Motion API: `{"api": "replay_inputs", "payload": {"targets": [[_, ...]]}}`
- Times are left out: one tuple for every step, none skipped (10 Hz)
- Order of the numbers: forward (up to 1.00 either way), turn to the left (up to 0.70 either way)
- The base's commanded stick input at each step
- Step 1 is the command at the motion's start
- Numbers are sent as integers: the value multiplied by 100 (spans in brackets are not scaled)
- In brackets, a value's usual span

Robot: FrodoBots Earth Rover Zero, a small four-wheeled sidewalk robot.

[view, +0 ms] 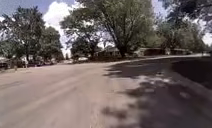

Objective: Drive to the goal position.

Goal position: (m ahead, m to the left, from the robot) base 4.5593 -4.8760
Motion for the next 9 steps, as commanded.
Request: {"api": "replay_inputs", "payload": {"targets": [[70,0],[70,0],[70,0],[70,0],[70,0],[70,0],[70,0],[70,-1],[70,-33]]}}
